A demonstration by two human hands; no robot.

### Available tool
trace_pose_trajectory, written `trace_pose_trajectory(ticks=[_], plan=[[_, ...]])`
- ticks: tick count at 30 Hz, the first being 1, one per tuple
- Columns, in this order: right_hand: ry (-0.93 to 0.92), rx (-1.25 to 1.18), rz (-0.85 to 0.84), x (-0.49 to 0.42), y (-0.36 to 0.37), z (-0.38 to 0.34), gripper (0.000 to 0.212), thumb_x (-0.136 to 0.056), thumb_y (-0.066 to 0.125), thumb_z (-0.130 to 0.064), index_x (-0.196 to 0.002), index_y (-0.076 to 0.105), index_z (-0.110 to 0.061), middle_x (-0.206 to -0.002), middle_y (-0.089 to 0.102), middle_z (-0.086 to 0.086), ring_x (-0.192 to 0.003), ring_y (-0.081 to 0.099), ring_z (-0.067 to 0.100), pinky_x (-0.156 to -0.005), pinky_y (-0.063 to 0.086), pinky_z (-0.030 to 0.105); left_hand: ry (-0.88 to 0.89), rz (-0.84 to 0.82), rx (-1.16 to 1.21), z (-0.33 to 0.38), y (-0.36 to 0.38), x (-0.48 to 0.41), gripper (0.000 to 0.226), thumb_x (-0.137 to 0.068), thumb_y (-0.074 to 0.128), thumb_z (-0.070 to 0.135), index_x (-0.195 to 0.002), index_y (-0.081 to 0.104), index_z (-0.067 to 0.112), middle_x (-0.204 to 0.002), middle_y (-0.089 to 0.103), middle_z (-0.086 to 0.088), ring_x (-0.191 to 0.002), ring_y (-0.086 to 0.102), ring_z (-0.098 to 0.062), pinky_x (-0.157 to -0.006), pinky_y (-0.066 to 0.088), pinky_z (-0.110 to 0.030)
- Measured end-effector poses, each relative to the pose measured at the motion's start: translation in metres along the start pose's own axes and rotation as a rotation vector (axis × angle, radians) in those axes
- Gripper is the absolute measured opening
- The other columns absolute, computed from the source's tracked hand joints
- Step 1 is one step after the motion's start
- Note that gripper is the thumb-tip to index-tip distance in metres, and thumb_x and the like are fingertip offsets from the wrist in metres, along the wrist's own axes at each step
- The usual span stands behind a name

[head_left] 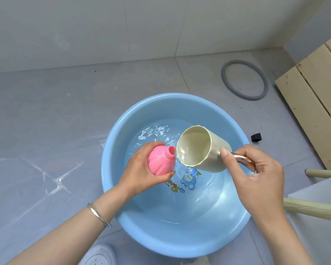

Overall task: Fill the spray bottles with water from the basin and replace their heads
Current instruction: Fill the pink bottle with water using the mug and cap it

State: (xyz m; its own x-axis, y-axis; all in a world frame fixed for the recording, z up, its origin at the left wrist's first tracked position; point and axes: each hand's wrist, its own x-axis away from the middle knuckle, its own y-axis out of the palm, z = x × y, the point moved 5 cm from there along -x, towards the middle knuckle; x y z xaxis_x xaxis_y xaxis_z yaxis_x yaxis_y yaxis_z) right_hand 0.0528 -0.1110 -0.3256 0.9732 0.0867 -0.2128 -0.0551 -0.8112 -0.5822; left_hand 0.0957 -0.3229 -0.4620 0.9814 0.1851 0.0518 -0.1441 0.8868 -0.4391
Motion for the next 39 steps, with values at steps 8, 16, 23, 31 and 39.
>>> trace_pose_trajectory(ticks=[8, 16, 23, 31, 39], plan=[[-0.096, 0.085, -0.001, 0.001, -0.003, -0.014, 0.033, -0.080, 0.063, -0.038, -0.059, 0.052, -0.016, -0.073, 0.054, -0.002, -0.065, 0.047, 0.012, -0.066, 0.035, 0.016, 0.009, -0.004, 0.004, 0.001, 0.000, 0.000, 0.069, -0.056, 0.085, 0.045, -0.117, 0.055, 0.034, -0.112, 0.060, 0.019, -0.103, 0.057, -0.006, -0.090, 0.048, -0.029], [-0.242, 0.205, 0.032, -0.002, -0.010, -0.032, 0.032, -0.081, 0.068, -0.022, -0.057, 0.050, -0.010, -0.058, 0.048, -0.014, -0.063, 0.044, -0.002, -0.072, 0.030, 0.011, 0.016, 0.004, 0.002, 0.003, -0.001, 0.000, 0.067, -0.056, 0.088, 0.042, -0.115, 0.055, 0.035, -0.111, 0.060, 0.021, -0.102, 0.057, -0.004, -0.090, 0.047, -0.026], [-0.311, 0.282, 0.059, -0.001, -0.012, -0.039, 0.033, -0.083, 0.065, -0.026, -0.059, 0.051, -0.008, -0.058, 0.049, -0.006, -0.065, 0.043, 0.007, -0.073, 0.032, 0.020, 0.014, 0.005, -0.003, 0.002, -0.001, -0.001, 0.068, -0.057, 0.088, 0.042, -0.116, 0.056, 0.032, -0.112, 0.060, 0.019, -0.104, 0.057, -0.006, -0.090, 0.047, -0.028], [-0.364, 0.360, 0.089, -0.002, -0.015, -0.046, 0.031, -0.082, 0.067, -0.022, -0.059, 0.053, -0.006, -0.056, 0.050, 0.001, -0.061, 0.036, 0.015, -0.076, 0.031, 0.020, 0.009, -0.002, 0.005, 0.002, -0.001, -0.001, 0.068, -0.057, 0.088, 0.042, -0.116, 0.056, 0.032, -0.112, 0.061, 0.018, -0.104, 0.058, -0.007, -0.089, 0.048, -0.028], [-0.440, 0.412, 0.107, -0.002, -0.015, -0.055, 0.032, -0.085, 0.064, -0.024, -0.060, 0.054, -0.006, -0.056, 0.050, 0.002, -0.060, 0.038, 0.017, -0.072, 0.031, 0.029, 0.006, -0.011, 0.011, 0.002, 0.000, -0.001, 0.068, -0.056, 0.087, 0.044, -0.115, 0.056, 0.033, -0.111, 0.061, 0.019, -0.103, 0.058, -0.006, -0.089, 0.048, -0.026]])
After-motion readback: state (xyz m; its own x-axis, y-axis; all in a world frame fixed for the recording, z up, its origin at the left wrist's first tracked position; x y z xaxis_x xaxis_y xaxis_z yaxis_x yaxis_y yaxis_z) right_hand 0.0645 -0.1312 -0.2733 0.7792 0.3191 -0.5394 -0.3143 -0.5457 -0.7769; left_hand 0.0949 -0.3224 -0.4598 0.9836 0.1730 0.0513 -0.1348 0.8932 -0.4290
